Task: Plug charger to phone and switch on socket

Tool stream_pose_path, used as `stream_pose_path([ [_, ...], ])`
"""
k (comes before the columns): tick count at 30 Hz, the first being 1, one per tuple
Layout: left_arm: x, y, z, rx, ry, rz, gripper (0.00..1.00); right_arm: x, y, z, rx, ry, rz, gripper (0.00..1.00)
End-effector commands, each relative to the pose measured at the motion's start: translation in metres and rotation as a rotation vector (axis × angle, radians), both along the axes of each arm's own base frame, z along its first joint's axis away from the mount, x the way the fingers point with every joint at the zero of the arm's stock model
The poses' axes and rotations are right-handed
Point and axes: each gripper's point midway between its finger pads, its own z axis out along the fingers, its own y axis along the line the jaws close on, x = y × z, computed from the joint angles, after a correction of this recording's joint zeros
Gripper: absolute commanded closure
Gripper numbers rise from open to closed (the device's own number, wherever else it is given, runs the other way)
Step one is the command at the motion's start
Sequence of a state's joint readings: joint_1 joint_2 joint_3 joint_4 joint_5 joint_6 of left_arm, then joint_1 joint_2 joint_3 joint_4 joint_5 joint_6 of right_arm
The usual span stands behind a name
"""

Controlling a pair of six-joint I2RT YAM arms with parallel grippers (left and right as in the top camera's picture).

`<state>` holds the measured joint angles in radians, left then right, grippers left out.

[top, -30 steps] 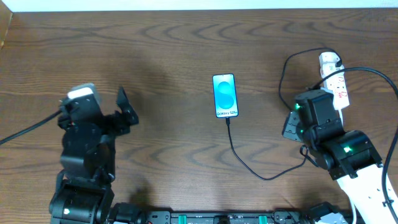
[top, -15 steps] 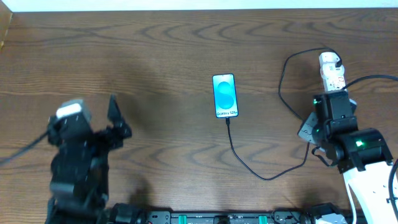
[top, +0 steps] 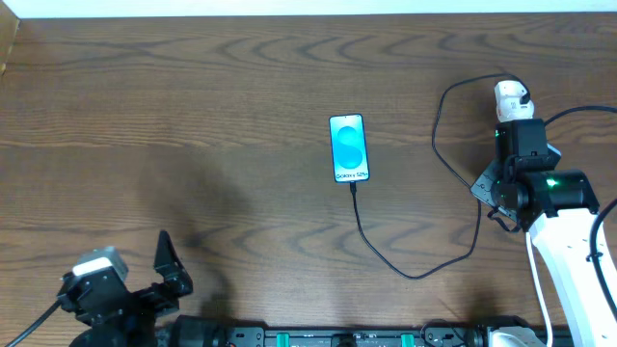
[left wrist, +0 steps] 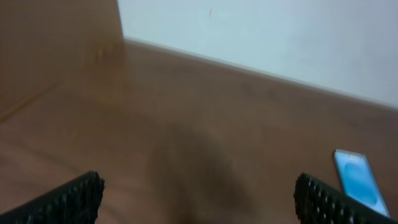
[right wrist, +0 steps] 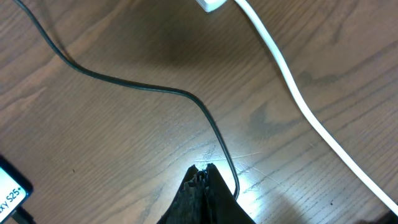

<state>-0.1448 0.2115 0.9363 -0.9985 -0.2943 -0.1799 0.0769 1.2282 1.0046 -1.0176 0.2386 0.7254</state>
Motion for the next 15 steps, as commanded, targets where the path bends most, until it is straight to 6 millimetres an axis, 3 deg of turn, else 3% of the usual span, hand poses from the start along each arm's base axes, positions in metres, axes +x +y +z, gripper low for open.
stream_pose_path([
  [1,-0.0072,0.0027,-0.0089,-0.044,0.034,0.032,0.02,0.0028,-0.0039,0.0020,-0.017,-0.011,0.006,0.99],
  [6,-0.0078,0.0029,-0.0100,-0.088,0.028,0.050,0.02,0.0081,-0.0020,0.0036,-0.007,-0.034,0.009,0.99],
  [8,-0.0078,0.0029,-0.0102,-0.087,0.030,0.050,0.02,0.0042,0.0004,0.0015,0.007,-0.016,0.015,0.79],
  [9,-0.0079,0.0029,-0.0101,-0.087,0.029,0.050,0.03,0.0024,-0.0001,0.0009,0.004,-0.008,0.014,0.78],
  [15,-0.0091,0.0031,-0.0128,-0.085,0.041,0.050,0.02,0.0111,0.0003,0.0037,0.007,-0.045,0.010,0.91],
])
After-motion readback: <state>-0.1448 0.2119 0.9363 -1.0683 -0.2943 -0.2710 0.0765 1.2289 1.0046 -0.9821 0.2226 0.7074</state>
